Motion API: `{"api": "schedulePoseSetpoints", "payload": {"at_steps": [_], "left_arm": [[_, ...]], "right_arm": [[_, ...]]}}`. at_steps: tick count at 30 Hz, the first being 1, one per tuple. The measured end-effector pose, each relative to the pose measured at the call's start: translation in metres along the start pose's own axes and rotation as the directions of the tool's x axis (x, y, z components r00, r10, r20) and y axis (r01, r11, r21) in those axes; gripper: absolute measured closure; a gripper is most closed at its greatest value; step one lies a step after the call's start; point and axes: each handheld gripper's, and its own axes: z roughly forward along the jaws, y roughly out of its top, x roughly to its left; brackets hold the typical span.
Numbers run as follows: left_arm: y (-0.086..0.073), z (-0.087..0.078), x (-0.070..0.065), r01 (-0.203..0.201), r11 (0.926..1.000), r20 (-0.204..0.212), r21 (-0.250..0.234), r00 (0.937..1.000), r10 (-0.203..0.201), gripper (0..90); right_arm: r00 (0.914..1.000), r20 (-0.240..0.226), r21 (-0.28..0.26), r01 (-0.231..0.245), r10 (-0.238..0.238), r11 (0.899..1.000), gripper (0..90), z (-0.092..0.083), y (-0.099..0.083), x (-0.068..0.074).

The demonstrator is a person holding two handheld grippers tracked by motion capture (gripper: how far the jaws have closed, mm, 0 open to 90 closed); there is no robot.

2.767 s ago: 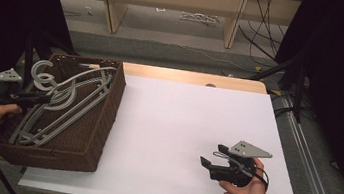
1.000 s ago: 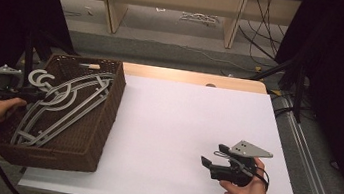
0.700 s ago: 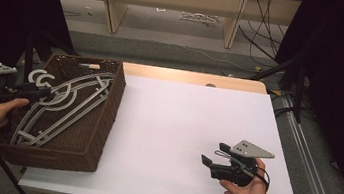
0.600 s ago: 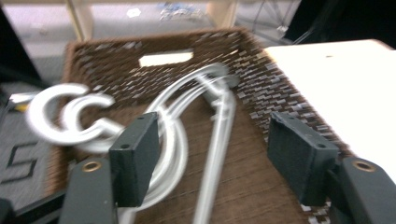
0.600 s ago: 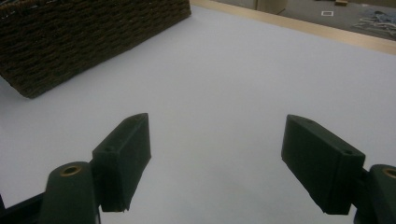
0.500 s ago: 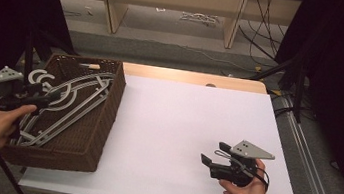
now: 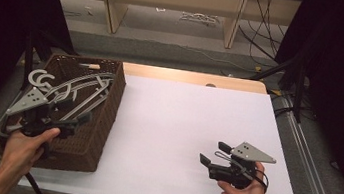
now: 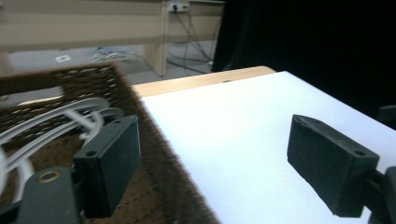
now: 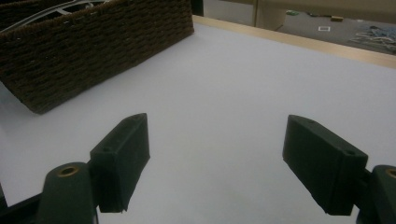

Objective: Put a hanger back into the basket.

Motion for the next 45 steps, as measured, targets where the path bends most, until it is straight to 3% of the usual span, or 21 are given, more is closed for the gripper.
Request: {"api": "schedulePoseSetpoints", "payload": {"at_steps": [7,8,13,18,22,25,28,32,36,45], "left_arm": [[-0.014,0.009,-0.019,0.009,0.9989,0.103,-0.045,0.9947,-0.004,16.5],[-0.014,0.009,-0.019,0.009,0.9989,0.103,-0.045,0.9947,-0.004,16.5],[-0.025,0.015,-0.037,-0.020,0.9963,0.149,-0.084,0.9882,0.032,15.9],[-0.037,0.021,-0.049,-0.067,0.9948,0.145,-0.077,0.9863,0.078,15.9],[-0.046,0.023,-0.055,-0.073,0.9936,0.138,-0.086,0.9869,0.084,16.0],[-0.054,0.024,-0.057,-0.076,0.9933,0.136,-0.087,0.9868,0.088,16.0],[-0.063,0.024,-0.057,-0.110,0.9902,0.113,-0.086,0.9864,0.119,16.1],[-0.072,0.021,-0.057,-0.092,0.9923,0.114,-0.083,0.9883,0.101,16.1],[-0.077,0.021,-0.057,-0.133,0.9874,0.083,-0.085,0.9866,0.141,16.2],[-0.080,0.018,-0.055,-0.105,0.9903,0.100,-0.091,0.9885,0.114,16.2]], "right_arm": [[0.9998,-0.014,-0.017,-0.013,0.012,1.000,23.6,0.000,-0.001,0.004],[0.9998,-0.015,-0.020,-0.014,0.013,1.000,23.5,0.000,0.000,0.005],[0.9995,-0.024,-0.039,-0.021,0.020,0.999,21.9,0.000,-0.001,0.008],[0.9997,-0.013,-0.059,-0.023,0.022,0.998,19.1,-0.002,-0.001,0.010],[0.9997,0.004,-0.074,-0.022,0.022,0.997,18.4,-0.004,-0.001,0.013],[0.9999,0.001,-0.086,-0.015,0.015,0.996,18.1,-0.006,-0.002,0.016],[1.0000,-0.001,-0.107,-0.006,0.006,0.994,18.0,-0.007,-0.003,0.018],[1.0000,-0.001,-0.105,-0.003,0.003,0.995,18.0,-0.008,-0.008,0.022],[0.9999,-0.010,-0.109,-0.015,0.014,0.994,17.9,-0.008,-0.012,0.025],[0.9997,-0.024,-0.104,-0.010,0.008,0.995,17.1,-0.016,-0.021,0.031]]}}
